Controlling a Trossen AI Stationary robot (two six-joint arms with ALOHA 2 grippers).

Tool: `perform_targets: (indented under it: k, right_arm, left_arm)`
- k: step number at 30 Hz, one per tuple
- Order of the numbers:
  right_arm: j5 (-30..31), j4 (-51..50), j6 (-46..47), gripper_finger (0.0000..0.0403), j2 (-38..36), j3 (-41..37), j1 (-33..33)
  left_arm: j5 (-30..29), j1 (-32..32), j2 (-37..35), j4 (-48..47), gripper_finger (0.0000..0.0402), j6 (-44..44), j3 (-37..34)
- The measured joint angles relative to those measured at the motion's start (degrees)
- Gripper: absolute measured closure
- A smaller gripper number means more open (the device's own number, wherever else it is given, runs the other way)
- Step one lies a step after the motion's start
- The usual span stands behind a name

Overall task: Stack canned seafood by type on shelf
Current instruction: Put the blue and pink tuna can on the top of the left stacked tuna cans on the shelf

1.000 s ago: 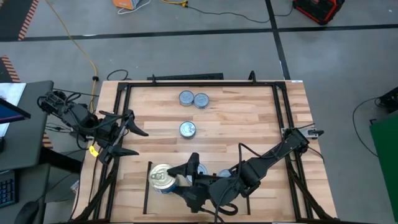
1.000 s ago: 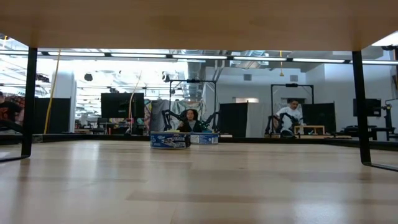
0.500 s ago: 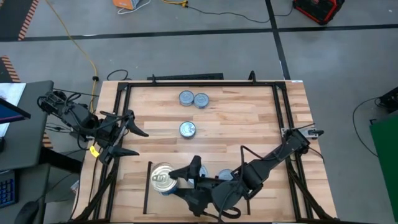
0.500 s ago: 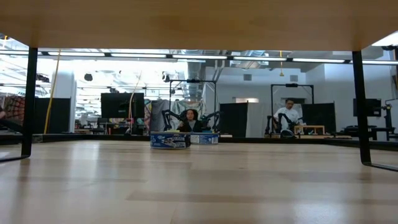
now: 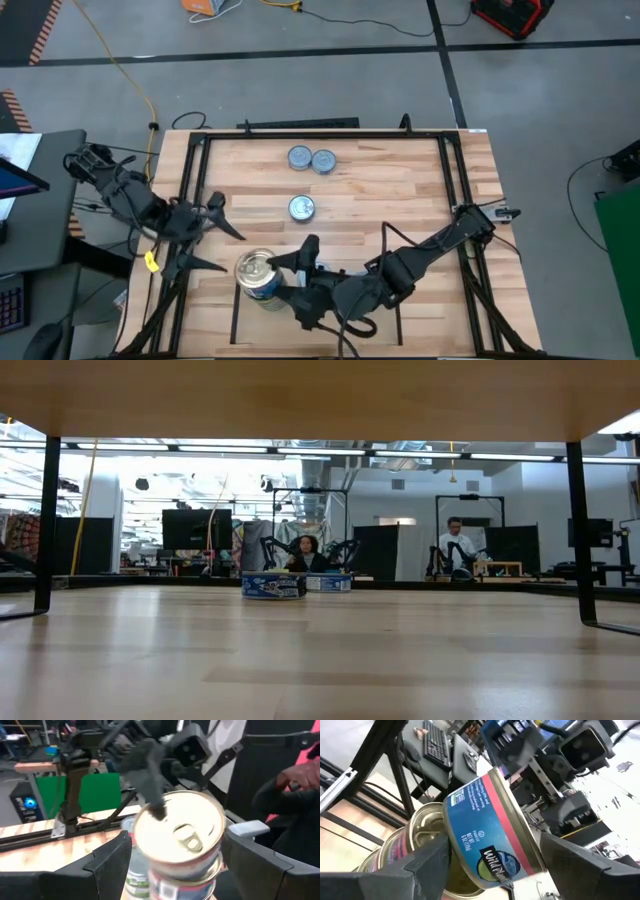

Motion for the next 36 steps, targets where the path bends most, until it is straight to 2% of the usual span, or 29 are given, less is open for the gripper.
perform_targets:
  k: [4,9,12,21,27,36]
  right_arm:
    - [0.7,-0.2,-0.3,0.0078,0.0,0.0,0.2]
    - [1.1,-2.4,1.8,0.0079,0.0,0.0,0.3]
    - [1.2,-2.4,2.4,0.0079,0.0,0.0,0.7]
    - [1.4,-2.4,3.8,0.0079,0.0,0.0,0.7]
    - [1.4,-2.4,3.7,0.0078,0.0,0.0,1.1]
    - [1.2,-1.9,2.3,0.0078,0.0,0.0,2.9]
  left_arm:
    - [-1.7,-2.5,4.0,-1.0,0.0107,-1.0,3.3]
    - [-10.8,-6.8,8.3,-3.6,0.0107,1.0,7.6]
    - [-13.7,-9.0,10.5,-5.9,0.0107,1.5,10.7]
    - [-15.7,-10.2,16.8,-9.3,0.0107,3.1,16.4]
    - [-16.2,-10.2,17.8,-13.7,0.0107,0.5,17.8]
    - [-16.9,-11.0,18.6,-15.1,0.0107,-1.3,17.9]
